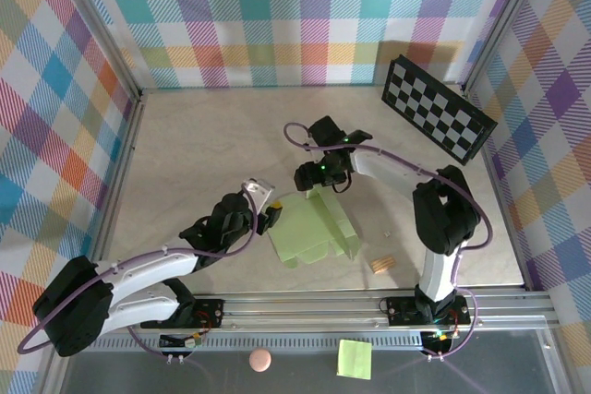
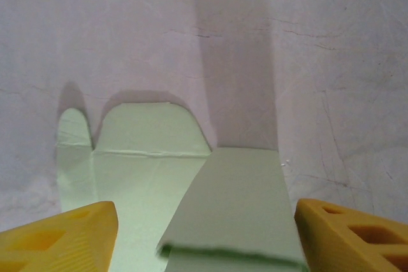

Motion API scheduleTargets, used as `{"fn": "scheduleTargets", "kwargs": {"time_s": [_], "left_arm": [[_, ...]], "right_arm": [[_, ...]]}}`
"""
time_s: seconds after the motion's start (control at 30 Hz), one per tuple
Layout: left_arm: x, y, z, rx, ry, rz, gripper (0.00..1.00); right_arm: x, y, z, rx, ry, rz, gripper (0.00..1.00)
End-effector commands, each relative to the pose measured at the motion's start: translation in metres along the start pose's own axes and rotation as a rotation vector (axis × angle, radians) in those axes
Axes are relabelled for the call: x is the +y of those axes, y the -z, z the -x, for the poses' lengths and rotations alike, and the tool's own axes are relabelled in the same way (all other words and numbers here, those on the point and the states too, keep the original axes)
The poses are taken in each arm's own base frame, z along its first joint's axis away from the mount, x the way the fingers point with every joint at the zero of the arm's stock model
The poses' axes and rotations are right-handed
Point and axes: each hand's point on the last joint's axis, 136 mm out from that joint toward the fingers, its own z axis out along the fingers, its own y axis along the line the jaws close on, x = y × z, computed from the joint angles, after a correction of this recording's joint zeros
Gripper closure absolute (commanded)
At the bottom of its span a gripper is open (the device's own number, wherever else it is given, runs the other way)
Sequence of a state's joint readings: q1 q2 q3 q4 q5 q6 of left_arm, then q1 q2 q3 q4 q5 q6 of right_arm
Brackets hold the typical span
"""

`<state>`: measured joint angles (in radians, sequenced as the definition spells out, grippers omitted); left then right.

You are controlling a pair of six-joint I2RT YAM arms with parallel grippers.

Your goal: Fold the paper box

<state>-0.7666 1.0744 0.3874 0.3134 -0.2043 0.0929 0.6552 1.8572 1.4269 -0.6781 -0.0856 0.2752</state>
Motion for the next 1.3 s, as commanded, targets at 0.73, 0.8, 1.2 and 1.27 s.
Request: {"fn": "scheduleTargets", "kwargs": {"time_s": [0.73, 0.8, 1.2, 1.27], "left_arm": [[0.011, 0.006, -0.013, -0.003, 0.098, 0.042, 0.38], [0.011, 0.005, -0.012, -0.006, 0.115, 0.038, 0.38], [0.056, 0.016, -0.012, 0.021, 0.336, 0.237, 0.34], [0.071, 0.021, -0.017, 0.064, 0.401, 0.286, 0.34]], "right_arm": [[-0.012, -0.022, 0.0, 0.025, 0.065, -0.155, 0.6], [-0.012, -0.018, 0.002, 0.018, 0.076, -0.169, 0.62], [0.017, -0.002, 0.01, 0.018, 0.411, -0.184, 0.83], [0.028, -0.003, 0.01, 0.029, 0.5, -0.161, 0.84]]}}
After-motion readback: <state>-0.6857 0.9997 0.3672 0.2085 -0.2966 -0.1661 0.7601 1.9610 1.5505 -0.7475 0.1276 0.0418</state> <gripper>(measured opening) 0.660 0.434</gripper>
